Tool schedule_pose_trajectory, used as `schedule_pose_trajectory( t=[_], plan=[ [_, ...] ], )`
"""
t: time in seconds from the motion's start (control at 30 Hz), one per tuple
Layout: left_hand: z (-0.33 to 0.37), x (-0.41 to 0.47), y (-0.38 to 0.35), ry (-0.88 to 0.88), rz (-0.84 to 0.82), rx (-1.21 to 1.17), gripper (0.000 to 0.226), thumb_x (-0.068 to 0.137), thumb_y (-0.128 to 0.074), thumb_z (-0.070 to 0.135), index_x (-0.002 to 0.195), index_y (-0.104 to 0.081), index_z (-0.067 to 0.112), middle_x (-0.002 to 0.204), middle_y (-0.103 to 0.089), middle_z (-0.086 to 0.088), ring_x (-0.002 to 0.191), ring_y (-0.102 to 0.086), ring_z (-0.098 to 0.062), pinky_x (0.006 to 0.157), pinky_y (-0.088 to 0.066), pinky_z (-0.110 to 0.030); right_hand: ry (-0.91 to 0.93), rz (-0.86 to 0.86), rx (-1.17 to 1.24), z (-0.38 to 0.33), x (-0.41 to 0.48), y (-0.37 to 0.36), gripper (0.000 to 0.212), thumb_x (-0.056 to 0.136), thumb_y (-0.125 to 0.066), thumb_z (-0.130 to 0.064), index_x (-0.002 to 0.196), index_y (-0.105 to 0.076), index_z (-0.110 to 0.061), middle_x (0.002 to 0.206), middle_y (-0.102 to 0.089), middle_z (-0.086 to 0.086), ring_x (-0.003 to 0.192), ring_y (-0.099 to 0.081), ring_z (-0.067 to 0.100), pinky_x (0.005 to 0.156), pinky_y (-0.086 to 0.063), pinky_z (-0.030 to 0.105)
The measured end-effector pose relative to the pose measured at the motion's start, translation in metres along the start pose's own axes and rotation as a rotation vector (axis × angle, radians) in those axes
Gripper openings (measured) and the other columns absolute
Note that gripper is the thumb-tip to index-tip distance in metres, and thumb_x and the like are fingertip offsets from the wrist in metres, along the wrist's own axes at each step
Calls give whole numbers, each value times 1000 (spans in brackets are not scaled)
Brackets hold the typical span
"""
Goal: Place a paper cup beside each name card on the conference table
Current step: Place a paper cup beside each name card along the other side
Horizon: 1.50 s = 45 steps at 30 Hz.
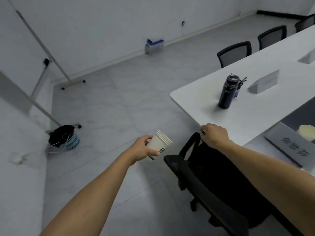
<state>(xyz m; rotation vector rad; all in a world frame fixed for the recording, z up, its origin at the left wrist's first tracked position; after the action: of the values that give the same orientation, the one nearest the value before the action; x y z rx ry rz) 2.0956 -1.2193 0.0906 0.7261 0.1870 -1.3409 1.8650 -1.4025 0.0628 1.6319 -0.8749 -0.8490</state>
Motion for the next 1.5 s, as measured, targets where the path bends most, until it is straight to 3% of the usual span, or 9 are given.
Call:
schedule_pose_trajectory(
  t=[0.2, 0.37, 0.63, 0.9, 1.13, 1.37, 1.5],
  plan=[
    [-58, -28, 119, 9, 141, -54, 74, 73, -82, 7, 137, -46, 17, 116, -60, -8, 98, -61, -20, 69, -50, -23, 230, 31, -46, -150, 28, 8, 36, 96, -45, -30, 130, -57, -22, 131, -59, 1, 113, -59, 27, 85, -49, 35],
    [-89, -16, 186, 32, 189, -94, 74, 72, -82, 8, 136, -47, 18, 118, -59, -8, 102, -61, -23, 74, -51, -27, 296, 16, -77, -226, 72, 2, 36, 95, -48, -34, 128, -58, -25, 128, -61, 0, 108, -62, 28, 84, -51, 36],
    [-100, 73, 317, 35, 272, -123, 74, 71, -83, 7, 135, -48, 17, 120, -60, -9, 104, -61, -24, 77, -52, -31, 332, -27, -70, -329, 216, -25, 36, 94, -48, -34, 129, -56, -29, 130, -59, -2, 114, -58, 26, 85, -47, 35],
    [-64, 175, 463, 28, 323, -163, 72, 73, -82, 7, 135, -47, 16, 121, -60, -8, 103, -61, -24, 69, -51, -26, 421, 22, -90, -441, 380, 18, 37, 95, -47, -34, 130, -56, -28, 131, -59, -3, 113, -59, 26, 85, -48, 34],
    [-43, 299, 567, -16, 276, -134, 75, 70, -84, 8, 136, -48, 15, 121, -60, -10, 105, -63, -25, 70, -52, -26, 367, 40, -87, -488, 515, 13, 36, 94, -48, -35, 128, -56, -29, 129, -59, -4, 114, -59, 25, 86, -47, 34],
    [14, 440, 679, -75, 147, -32, 74, 71, -83, 8, 135, -48, 16, 121, -60, -9, 107, -62, -26, 82, -52, -34, 164, 101, -43, -505, 651, 27, 35, 94, -48, -35, 128, -57, -28, 127, -61, -4, 112, -60, 25, 83, -48, 33],
    [54, 510, 702, -104, 62, 28, 73, 71, -83, 7, 133, -48, 16, 119, -60, -8, 106, -61, -27, 86, -53, -37, 100, 97, -17, -495, 693, 40, 35, 95, -49, -35, 128, -57, -28, 127, -61, -4, 112, -60, 25, 84, -48, 34]
  ],
)
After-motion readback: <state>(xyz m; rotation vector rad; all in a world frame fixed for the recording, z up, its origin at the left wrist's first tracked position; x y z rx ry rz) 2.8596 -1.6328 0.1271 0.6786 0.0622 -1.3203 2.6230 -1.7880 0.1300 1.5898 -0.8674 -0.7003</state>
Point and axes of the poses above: each hand's wrist, its own x-axis towards the middle knuckle, its own y-axis out of the back of the hand, z = x × y, the point moved 5 cm from there along x, towards the middle knuckle
